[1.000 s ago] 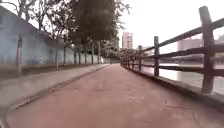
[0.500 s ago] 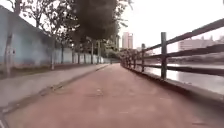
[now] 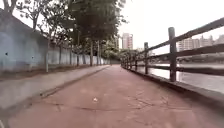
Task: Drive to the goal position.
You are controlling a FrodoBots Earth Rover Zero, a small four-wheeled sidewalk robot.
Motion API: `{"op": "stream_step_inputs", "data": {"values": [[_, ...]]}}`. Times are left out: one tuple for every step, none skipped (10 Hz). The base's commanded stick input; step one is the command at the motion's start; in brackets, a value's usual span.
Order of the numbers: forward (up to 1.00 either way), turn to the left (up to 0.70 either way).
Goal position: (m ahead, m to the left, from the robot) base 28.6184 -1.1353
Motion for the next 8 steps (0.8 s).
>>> {"op": "stream_step_inputs", "data": {"values": [[0.95, 0.00], [0.95, 0.00], [0.95, 0.00], [0.96, 0.00], [0.96, 0.00], [0.96, 0.00], [0.96, 0.00], [0.96, 0.00]]}}
